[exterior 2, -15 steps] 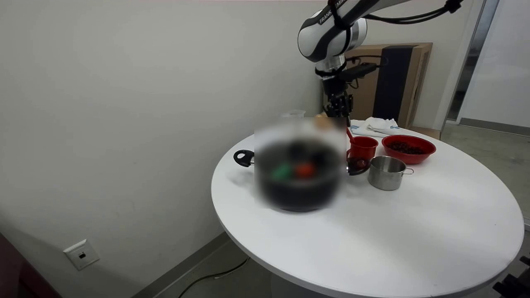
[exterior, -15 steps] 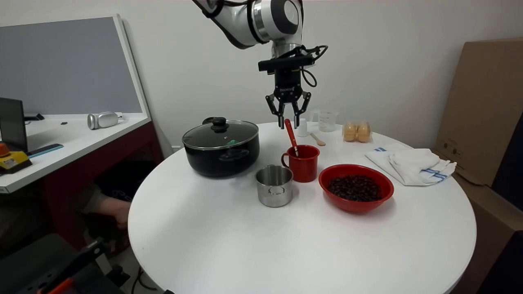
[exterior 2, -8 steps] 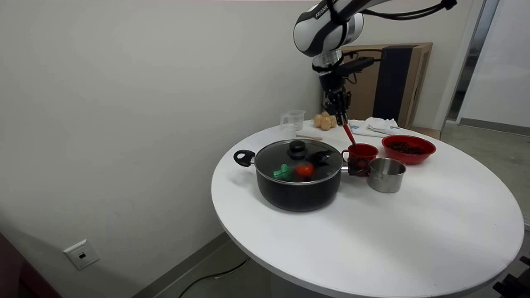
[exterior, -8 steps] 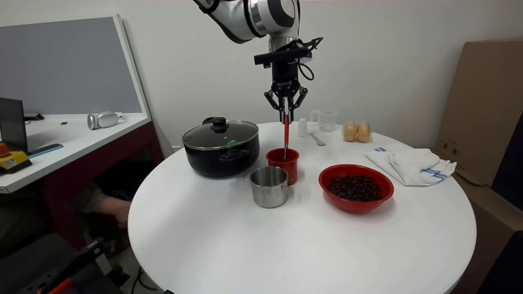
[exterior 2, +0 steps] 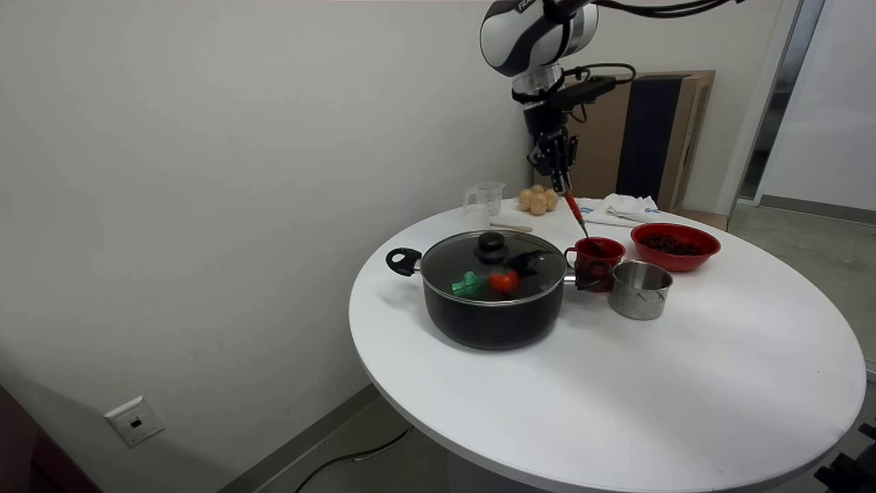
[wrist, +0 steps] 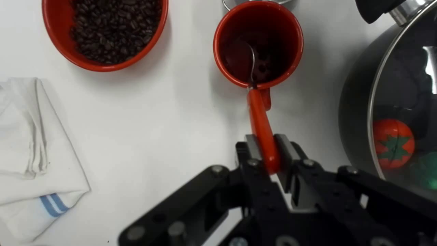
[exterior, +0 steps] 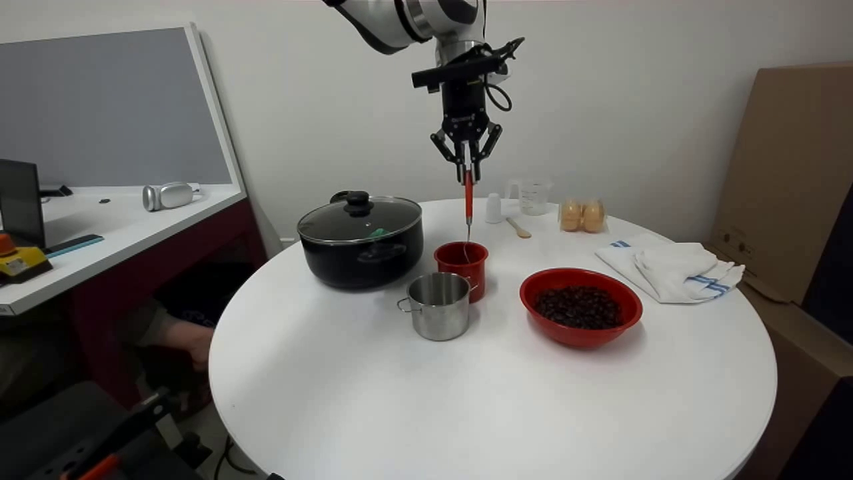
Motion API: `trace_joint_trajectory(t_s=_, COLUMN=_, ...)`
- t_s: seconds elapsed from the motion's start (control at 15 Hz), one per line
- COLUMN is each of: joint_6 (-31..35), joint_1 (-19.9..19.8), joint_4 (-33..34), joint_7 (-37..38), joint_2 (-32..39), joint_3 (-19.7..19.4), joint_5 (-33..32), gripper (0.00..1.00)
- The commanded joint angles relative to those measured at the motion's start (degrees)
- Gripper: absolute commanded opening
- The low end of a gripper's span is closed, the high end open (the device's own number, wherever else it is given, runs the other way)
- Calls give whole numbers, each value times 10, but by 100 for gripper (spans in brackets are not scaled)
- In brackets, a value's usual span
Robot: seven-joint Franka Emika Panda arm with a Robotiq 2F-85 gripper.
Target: Remove the spoon from the cup and stir in the bowl
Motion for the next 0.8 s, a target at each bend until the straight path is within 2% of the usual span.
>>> trace_joint_trajectory(t_s=0.0, joint_6=-6, joint_1=-1, joint_4=4, joint_7=7, joint_2=-39, joint_3=10, joint_5=10, gripper=4)
trace_joint_trajectory(t_s=0.47, joint_6=41, joint_1=-26, joint_4=-49, joint_7=2, joint_2=-157, joint_3=38, joint_5=92, gripper=4)
trace_joint_trajectory(t_s=0.73, joint_6=91, joint_1=-58, joint_4=-104, joint_7=-3, joint_2=-210, joint_3=28, joint_5=142, gripper=4)
